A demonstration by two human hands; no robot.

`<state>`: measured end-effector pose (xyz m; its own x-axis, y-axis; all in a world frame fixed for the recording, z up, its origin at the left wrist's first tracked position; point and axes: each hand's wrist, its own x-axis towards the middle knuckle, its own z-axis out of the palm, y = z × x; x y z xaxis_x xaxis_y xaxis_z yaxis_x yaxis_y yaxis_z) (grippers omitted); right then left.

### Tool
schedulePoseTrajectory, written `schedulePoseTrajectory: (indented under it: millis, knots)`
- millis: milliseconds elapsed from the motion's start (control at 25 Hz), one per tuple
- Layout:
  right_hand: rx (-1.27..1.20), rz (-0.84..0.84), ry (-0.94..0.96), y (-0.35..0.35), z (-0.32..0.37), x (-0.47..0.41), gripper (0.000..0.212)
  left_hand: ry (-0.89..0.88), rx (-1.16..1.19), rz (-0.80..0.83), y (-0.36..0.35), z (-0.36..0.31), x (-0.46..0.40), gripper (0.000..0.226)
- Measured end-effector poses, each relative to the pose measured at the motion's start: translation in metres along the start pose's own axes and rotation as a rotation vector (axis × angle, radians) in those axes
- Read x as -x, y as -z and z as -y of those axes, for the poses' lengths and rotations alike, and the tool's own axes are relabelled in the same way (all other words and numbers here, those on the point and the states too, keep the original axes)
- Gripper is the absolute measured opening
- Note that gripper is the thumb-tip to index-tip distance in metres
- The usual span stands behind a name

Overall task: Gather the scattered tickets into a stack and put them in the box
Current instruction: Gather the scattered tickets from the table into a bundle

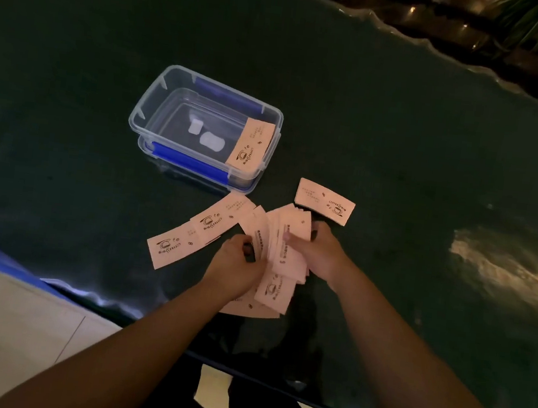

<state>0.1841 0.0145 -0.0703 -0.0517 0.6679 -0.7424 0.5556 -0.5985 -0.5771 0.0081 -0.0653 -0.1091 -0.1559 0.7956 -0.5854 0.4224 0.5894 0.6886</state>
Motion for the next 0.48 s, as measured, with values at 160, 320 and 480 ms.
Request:
schedulePoseTrajectory:
  millis: [160, 320, 480]
  knots:
    - [-0.118, -0.085, -0.072, 0.006, -0.027, 0.012, 0.048, 0.01, -0.014, 0.002, -0.005, 0.002, -0.001, 0.046]
    - [-0.328, -0.193, -0.175, 0.004, -0.05, 0.028, 0.027, 0.022, -0.018, 0.019, -0.014, -0.002, 0.003, 0.039]
    - [-0.482, -0.201, -0.18, -0.016, -0.063, 0.042, 0.017, 0.035, -0.009, 0.051, -0.025, -0.011, 0.012, 0.044]
